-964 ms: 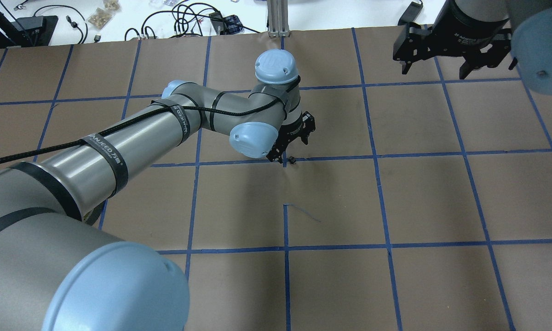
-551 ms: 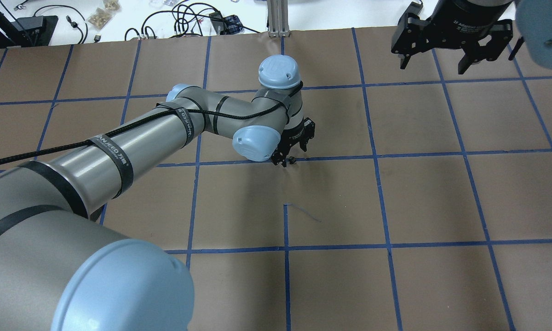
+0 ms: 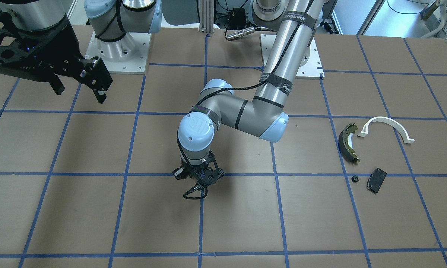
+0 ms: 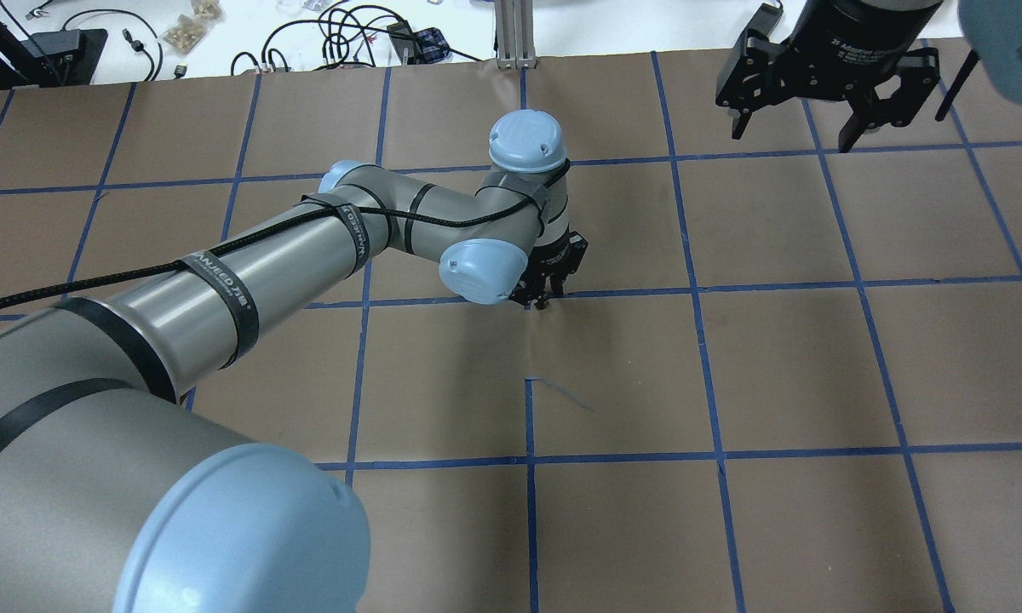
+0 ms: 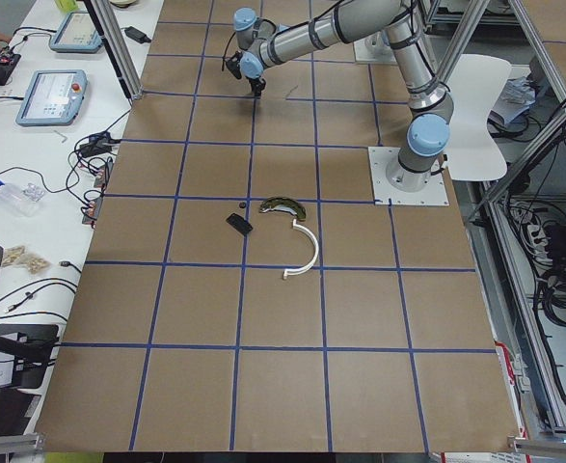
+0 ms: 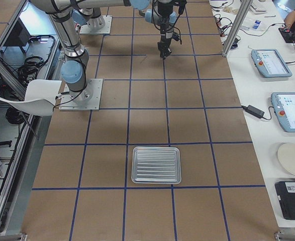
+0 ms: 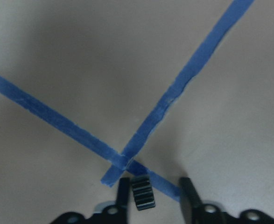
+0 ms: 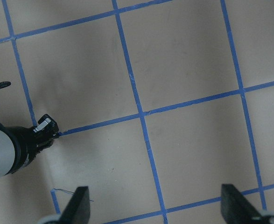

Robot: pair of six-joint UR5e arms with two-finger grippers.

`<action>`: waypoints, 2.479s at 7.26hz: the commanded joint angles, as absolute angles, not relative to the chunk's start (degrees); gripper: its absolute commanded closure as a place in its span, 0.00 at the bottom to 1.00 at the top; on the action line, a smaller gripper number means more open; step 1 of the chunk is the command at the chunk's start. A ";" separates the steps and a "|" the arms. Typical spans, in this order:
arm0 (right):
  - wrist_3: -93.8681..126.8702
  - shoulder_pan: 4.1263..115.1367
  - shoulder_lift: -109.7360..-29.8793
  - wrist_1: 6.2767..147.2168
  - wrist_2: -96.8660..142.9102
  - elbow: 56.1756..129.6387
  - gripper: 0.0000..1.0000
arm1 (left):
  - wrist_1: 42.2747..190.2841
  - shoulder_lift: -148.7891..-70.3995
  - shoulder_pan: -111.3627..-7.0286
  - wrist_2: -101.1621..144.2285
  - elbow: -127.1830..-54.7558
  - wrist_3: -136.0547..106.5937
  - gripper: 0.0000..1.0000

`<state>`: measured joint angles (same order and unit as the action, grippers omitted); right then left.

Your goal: Place bearing gear from tray to pile

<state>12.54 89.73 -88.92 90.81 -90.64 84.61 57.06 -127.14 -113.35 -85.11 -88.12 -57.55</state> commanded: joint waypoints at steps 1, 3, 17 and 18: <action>11.70 89.74 -89.12 89.83 -90.61 84.81 0.00 | 57.13 -127.09 -113.38 -85.17 -88.15 -56.43 1.00; 10.81 89.82 -89.21 90.17 -90.70 84.99 0.00 | 58.35 -125.08 -112.51 -85.34 -88.15 -50.15 1.00; 9.67 89.91 -88.86 90.62 -90.87 86.49 0.00 | 57.48 -114.61 -67.07 -95.89 -99.06 41.92 1.00; 9.67 89.91 -89.03 90.53 -91.05 86.48 0.00 | 57.39 -115.31 -66.54 -95.98 -98.62 42.71 1.00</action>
<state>9.77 89.92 -88.93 90.60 -90.78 86.48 58.04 -114.75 -67.41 -95.99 -98.88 41.55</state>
